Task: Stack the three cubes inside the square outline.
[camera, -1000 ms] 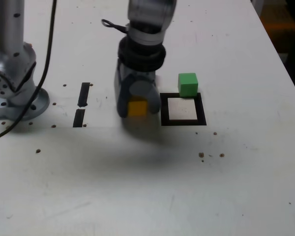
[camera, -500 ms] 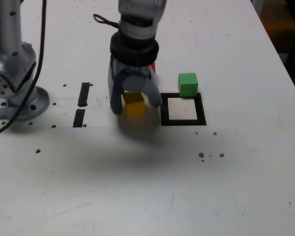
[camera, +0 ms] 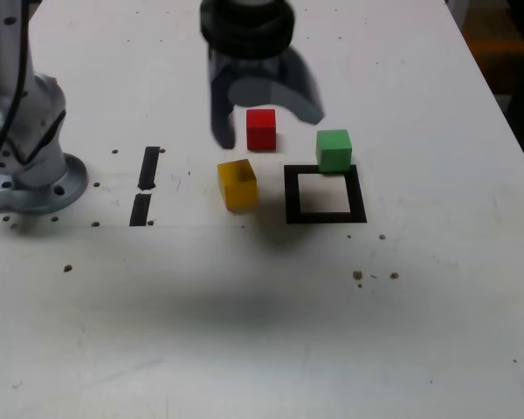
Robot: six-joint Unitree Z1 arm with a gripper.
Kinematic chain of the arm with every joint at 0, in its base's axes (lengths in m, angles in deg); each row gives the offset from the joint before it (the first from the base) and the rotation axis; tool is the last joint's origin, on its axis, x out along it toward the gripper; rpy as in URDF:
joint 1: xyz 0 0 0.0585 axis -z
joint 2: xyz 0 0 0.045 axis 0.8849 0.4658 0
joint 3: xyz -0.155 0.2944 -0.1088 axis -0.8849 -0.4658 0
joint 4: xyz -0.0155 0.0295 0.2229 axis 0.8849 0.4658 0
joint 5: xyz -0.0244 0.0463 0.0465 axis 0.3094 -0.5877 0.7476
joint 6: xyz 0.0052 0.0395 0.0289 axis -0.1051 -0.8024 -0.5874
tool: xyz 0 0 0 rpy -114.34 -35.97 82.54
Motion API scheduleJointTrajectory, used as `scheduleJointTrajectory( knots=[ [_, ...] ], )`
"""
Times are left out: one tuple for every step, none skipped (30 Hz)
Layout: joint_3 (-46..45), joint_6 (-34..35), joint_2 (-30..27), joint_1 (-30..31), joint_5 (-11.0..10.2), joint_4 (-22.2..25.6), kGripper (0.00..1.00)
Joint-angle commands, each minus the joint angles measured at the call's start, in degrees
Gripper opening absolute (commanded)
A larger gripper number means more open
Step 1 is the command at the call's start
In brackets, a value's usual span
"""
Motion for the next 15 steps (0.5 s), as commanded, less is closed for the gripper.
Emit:
scheduleJointTrajectory(
  knots=[
    [0.1,-1.0,0.9,-0.2,0.0,-0.2,0.99],
    [-0.2,-1.3,1.0,-0.5,0.0,-0.1,0.99],
    [-0.7,-1.5,1.0,-0.8,0.0,-0.1,0.99],
    [-1.4,-1.7,0.8,-1.4,-0.1,0.0,0.99],
    [-2.3,-1.9,0.5,-2.3,-0.1,0.0,0.99],
    [-3.0,-2.2,0.2,-3.1,-0.3,0.0,0.99],
    [-3.6,-2.5,-0.1,-3.9,-0.4,0.0,0.99],
    [-4.3,-2.9,-0.4,-5.1,-0.7,0.0,0.99],
    [-4.5,-3.2,-0.4,-5.7,-0.9,-0.1,0.99],
    [-4.8,-3.8,-0.3,-6.7,-1.2,-0.2,1.0],
    [-5.1,-4.3,-0.1,-7.5,-1.4,-0.3,1.0],
    [-5.4,-4.8,0.4,-8.2,-1.6,-0.5,1.0],
    [-5.7,-5.5,1.4,-9.1,-1.7,-1.1,1.0],
    [-6.2,-6.4,2.9,-10.0,-1.7,-2.3,1.0],
    [-6.5,-6.8,3.8,-10.5,-1.6,-3.0,0.99]
  ],
)
